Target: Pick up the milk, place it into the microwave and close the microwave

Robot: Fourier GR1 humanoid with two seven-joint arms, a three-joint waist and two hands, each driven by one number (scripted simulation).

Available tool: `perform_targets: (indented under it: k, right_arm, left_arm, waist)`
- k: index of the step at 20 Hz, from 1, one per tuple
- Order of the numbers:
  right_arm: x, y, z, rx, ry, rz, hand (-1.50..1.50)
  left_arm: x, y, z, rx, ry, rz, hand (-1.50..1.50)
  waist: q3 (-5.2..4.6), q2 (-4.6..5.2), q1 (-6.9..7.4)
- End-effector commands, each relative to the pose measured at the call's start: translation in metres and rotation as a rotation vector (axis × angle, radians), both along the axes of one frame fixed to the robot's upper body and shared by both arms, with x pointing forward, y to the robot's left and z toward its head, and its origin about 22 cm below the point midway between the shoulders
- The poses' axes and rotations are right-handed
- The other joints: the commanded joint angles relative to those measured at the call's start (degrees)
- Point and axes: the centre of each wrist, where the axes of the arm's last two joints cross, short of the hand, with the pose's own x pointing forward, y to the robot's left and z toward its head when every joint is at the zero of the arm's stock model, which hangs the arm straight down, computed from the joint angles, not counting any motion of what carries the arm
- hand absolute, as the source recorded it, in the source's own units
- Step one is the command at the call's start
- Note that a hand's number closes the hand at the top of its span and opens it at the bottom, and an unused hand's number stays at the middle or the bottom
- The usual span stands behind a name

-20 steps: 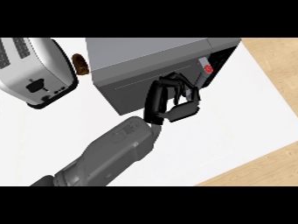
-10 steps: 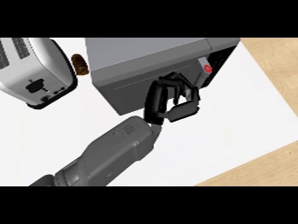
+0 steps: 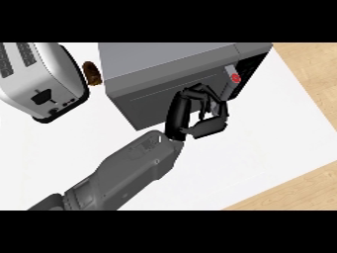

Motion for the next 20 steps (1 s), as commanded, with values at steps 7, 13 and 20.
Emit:
perform_targets:
  k: [7,13,20]
  right_arm:
    - [-0.005,-0.003,0.007,-0.005,-0.01,0.048,-1.5]
    - [-0.011,-0.013,0.01,0.007,-0.006,0.02,-1.5]
    - [-0.02,-0.019,0.01,-0.002,0.022,0.004,-1.5]
  left_arm:
    - [0.021,0.021,-0.018,0.104,0.173,0.181,1.5]
    - [0.019,0.028,-0.028,0.093,0.232,0.226,1.5]
    - [0.019,0.029,-0.03,0.08,0.252,0.219,-1.5]
  waist:
    - [-0.32,0.04,1.6]
    - [-0.49,0.05,3.71]
    - [-0.51,-0.63,4.6]
